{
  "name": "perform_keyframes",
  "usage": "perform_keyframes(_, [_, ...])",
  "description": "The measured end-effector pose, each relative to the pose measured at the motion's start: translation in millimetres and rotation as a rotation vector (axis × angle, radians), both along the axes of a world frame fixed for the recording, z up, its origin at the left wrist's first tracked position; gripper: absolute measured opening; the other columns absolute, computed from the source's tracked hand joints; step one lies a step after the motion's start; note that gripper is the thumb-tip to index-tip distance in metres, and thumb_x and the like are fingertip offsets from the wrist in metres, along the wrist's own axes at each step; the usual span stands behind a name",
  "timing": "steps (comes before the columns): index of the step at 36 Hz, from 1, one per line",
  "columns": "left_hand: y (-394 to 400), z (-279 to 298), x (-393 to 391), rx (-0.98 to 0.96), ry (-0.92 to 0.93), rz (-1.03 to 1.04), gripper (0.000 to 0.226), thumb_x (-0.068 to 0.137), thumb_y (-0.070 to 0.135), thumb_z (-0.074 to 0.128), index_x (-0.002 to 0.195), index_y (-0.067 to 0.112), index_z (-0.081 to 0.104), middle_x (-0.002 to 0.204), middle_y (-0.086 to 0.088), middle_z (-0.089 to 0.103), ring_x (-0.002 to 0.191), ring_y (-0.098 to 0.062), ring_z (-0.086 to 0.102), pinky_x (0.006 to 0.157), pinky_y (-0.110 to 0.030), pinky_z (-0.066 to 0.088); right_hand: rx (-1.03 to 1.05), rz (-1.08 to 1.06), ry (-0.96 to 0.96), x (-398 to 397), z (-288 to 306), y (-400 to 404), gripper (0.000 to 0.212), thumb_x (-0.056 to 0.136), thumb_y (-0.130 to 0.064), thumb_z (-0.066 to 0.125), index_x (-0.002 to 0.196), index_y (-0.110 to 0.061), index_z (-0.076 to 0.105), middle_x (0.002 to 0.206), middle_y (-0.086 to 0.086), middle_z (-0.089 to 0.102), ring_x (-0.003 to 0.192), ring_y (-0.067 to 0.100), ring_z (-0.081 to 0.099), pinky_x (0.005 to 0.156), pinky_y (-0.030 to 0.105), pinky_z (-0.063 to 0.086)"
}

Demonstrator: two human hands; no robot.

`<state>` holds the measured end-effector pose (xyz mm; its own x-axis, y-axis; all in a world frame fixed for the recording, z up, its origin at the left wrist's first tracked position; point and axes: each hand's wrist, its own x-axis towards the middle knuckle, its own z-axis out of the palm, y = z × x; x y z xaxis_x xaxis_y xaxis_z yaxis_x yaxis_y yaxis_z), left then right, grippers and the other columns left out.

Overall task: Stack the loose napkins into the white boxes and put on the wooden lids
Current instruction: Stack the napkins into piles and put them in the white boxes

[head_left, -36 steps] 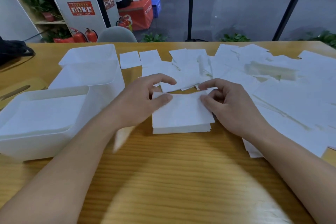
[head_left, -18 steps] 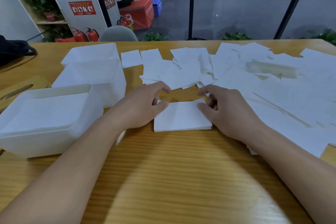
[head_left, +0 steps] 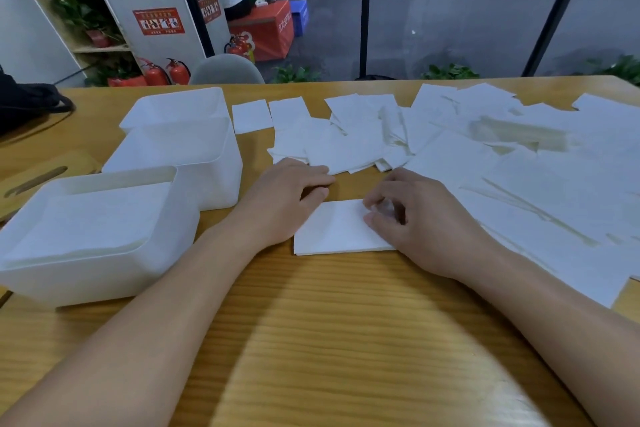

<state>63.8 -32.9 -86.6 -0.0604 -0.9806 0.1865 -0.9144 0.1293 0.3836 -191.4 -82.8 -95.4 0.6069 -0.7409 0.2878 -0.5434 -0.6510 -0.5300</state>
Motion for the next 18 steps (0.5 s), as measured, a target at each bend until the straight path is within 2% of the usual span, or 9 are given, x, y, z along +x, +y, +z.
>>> perform_keyframes(3, [-1, 0, 1, -0.018, -0.026, 0.011, 0.023, 0.112, 0.024, 0.054, 0.101, 0.015, 0.072, 0.091, 0.007, 0.07, 0.107, -0.011, 0.052, 0.091, -0.037, 0.047, 0.02, 0.002, -0.007, -2, 0, -1, 0.008, 0.097, -0.04, 0.074, 0.104, -0.037, 0.075, 0.104, -0.022, 0.059, 0.083, 0.004, 0.06, 0.068, 0.022, 0.046])
perform_keyframes(6, [-2, 3, 3, -0.047, -0.074, 0.027, 0.032, 0.109, 0.019, 0.056, 0.076, 0.019, 0.055, 0.07, 0.006, 0.056, 0.084, -0.006, 0.05, 0.071, -0.038, 0.043, 0.037, 0.007, -0.01, -4, 1, -2, 0.009, 0.097, -0.041, 0.074, 0.105, -0.037, 0.075, 0.104, -0.022, 0.059, 0.083, 0.005, 0.06, 0.069, 0.024, 0.05])
perform_keyframes(8, [0, 4, 4, -0.064, -0.078, 0.039, 0.03, 0.108, 0.018, 0.059, 0.079, 0.021, 0.064, 0.076, 0.009, 0.065, 0.081, -0.006, 0.054, 0.073, -0.038, 0.048, 0.045, 0.005, -0.022, -4, 0, -2, 0.01, 0.097, -0.041, 0.075, 0.106, -0.037, 0.076, 0.102, -0.02, 0.06, 0.083, 0.006, 0.061, 0.071, 0.026, 0.052])
perform_keyframes(10, [3, 6, 5, -0.091, -0.027, 0.066, 0.019, 0.107, 0.018, 0.065, 0.098, 0.026, 0.08, 0.098, 0.015, 0.077, 0.09, -0.002, 0.061, 0.082, -0.03, 0.053, 0.048, 0.005, -0.046, -4, 0, -3, 0.011, 0.097, -0.039, 0.075, 0.107, -0.036, 0.076, 0.101, -0.019, 0.062, 0.084, 0.007, 0.062, 0.074, 0.028, 0.053])
perform_keyframes(11, [4, 7, 4, -0.103, -0.004, 0.087, 0.017, 0.106, 0.018, 0.067, 0.106, 0.027, 0.082, 0.103, 0.016, 0.077, 0.093, -0.001, 0.063, 0.083, -0.025, 0.054, 0.05, 0.005, -0.059, -4, 0, -3, 0.011, 0.097, -0.038, 0.076, 0.107, -0.035, 0.076, 0.101, -0.019, 0.063, 0.084, 0.007, 0.063, 0.075, 0.028, 0.053])
perform_keyframes(13, [7, 9, 5, -0.103, 0.003, 0.106, 0.018, 0.102, 0.016, 0.069, 0.103, 0.029, 0.081, 0.096, 0.018, 0.075, 0.089, -0.001, 0.066, 0.078, -0.024, 0.056, 0.056, 0.003, -0.076, -5, 0, -4, 0.011, 0.097, -0.037, 0.076, 0.107, -0.035, 0.076, 0.101, -0.017, 0.064, 0.084, 0.007, 0.064, 0.076, 0.029, 0.053])
perform_keyframes(15, [10, 11, 6, -0.093, 0.003, 0.098, 0.019, 0.095, 0.013, 0.069, 0.094, 0.031, 0.076, 0.087, 0.017, 0.072, 0.086, -0.002, 0.066, 0.074, -0.03, 0.058, 0.064, 0.002, -0.086, -6, 0, -4, 0.01, 0.097, -0.037, 0.076, 0.107, -0.034, 0.076, 0.1, -0.017, 0.065, 0.084, 0.008, 0.064, 0.076, 0.03, 0.054])
perform_keyframes(18, [14, 15, 5, -0.077, 0.005, 0.097, 0.015, 0.091, 0.021, 0.067, 0.087, 0.035, 0.065, 0.082, 0.015, 0.066, 0.087, -0.005, 0.06, 0.071, -0.036, 0.054, 0.073, 0.004, -0.093, -6, -1, -5, 0.01, 0.097, -0.037, 0.077, 0.106, -0.034, 0.076, 0.099, -0.017, 0.064, 0.083, 0.009, 0.064, 0.075, 0.03, 0.054])
